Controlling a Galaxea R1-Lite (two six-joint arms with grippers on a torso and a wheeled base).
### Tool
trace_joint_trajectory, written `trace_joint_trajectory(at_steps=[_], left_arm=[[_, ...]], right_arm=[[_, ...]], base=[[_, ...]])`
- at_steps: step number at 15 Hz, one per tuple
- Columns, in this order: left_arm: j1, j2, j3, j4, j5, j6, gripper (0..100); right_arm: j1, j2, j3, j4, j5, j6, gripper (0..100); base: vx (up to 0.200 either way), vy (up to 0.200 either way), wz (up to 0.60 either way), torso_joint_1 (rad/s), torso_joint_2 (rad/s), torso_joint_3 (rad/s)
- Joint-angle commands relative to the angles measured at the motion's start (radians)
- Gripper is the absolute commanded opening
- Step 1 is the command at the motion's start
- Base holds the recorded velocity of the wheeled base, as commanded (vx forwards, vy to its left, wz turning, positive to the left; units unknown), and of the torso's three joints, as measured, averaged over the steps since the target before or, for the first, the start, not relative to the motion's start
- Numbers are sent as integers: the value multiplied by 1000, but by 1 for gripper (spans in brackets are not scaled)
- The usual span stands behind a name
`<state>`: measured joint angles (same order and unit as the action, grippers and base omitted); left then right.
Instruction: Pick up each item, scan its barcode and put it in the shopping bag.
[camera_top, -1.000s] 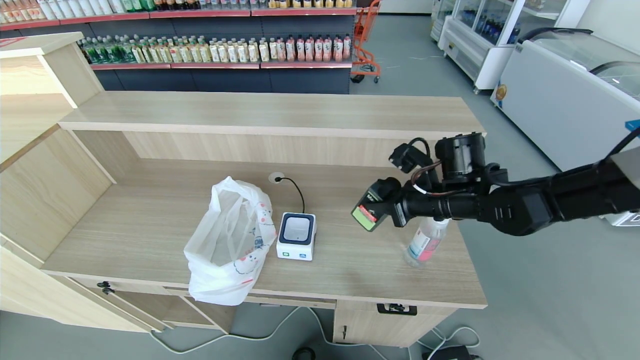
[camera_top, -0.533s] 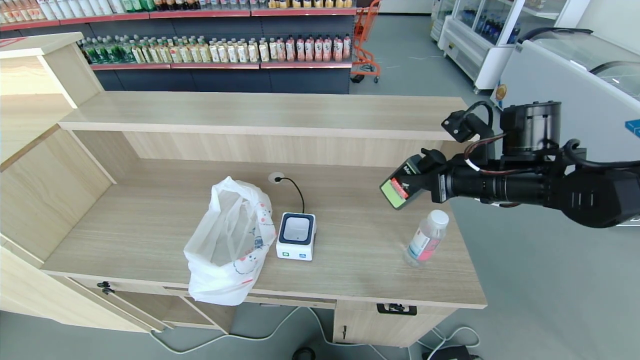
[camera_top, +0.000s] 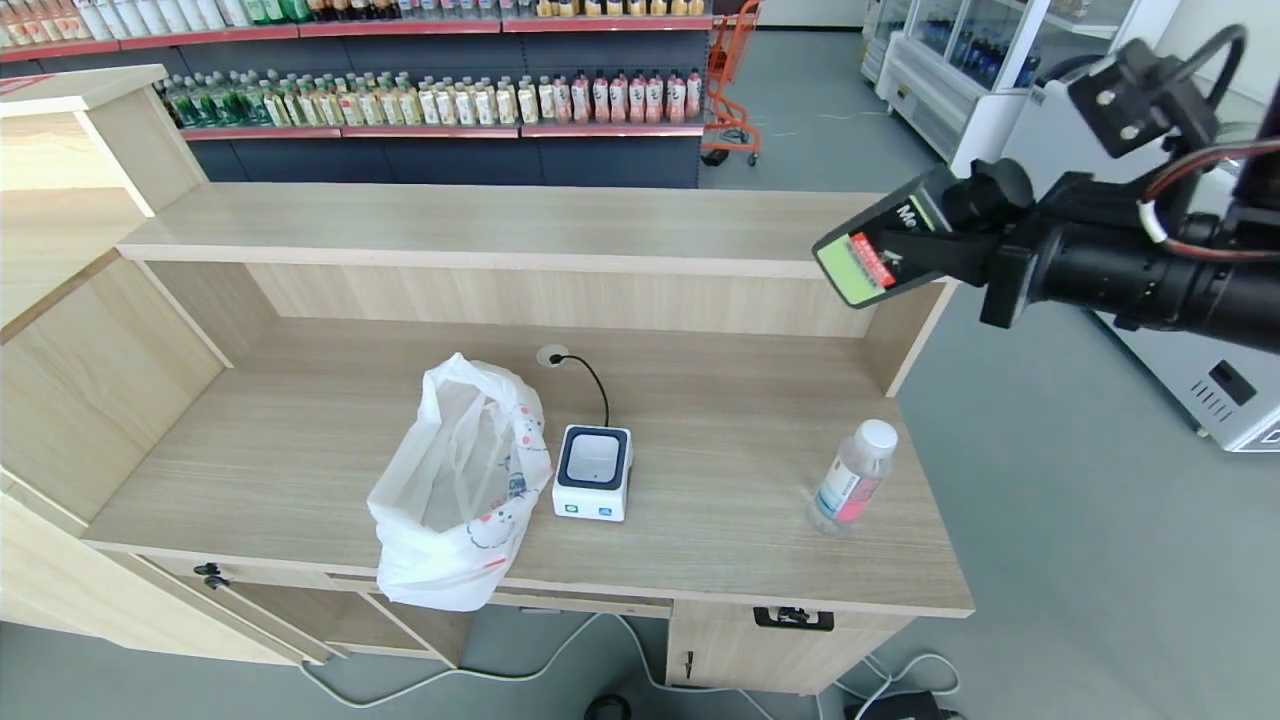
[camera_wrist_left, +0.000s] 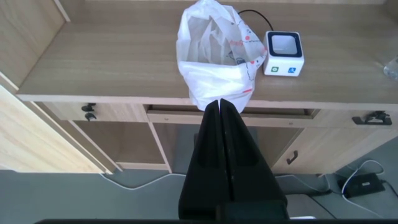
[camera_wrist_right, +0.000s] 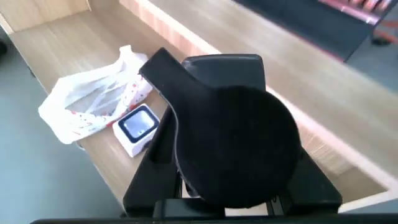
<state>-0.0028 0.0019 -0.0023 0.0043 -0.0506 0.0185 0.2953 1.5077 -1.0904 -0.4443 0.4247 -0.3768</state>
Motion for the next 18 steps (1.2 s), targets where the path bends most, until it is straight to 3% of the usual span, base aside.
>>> trace_joint_trajectory(at_steps=[1,3,6,7,9,11,14,18], left_arm=[[0,0,-1,0,0,0,0],[0,0,1,0,-2,0,0],[0,0,-1,0,0,0,0],[0,0,-1,0,0,0,0],[0,0,-1,0,0,0,0],[0,0,-1,0,0,0,0],[0,0,-1,0,0,0,0],[0,0,-1,0,0,0,0]], right_arm=[[4,-202,141,-7,17,-329,0],[5,-290,282,-22,36,-699,0],[18,-368,452,-19,187,-1019,0],[16,-388,520,-25,241,-1226,0],[18,-414,547,-22,246,-1429,0],[57,-442,554,-27,302,-1789,0],[123,-511,552,-27,348,-2030,0],[119,-635,557,-117,483,-2194,0]], base=[[0,0,0,0,0,0],[0,0,0,0,0,0],[0,0,0,0,0,0],[0,0,0,0,0,0],[0,0,0,0,0,0],[0,0,0,0,0,0],[0,0,0,0,0,0],[0,0,0,0,0,0]])
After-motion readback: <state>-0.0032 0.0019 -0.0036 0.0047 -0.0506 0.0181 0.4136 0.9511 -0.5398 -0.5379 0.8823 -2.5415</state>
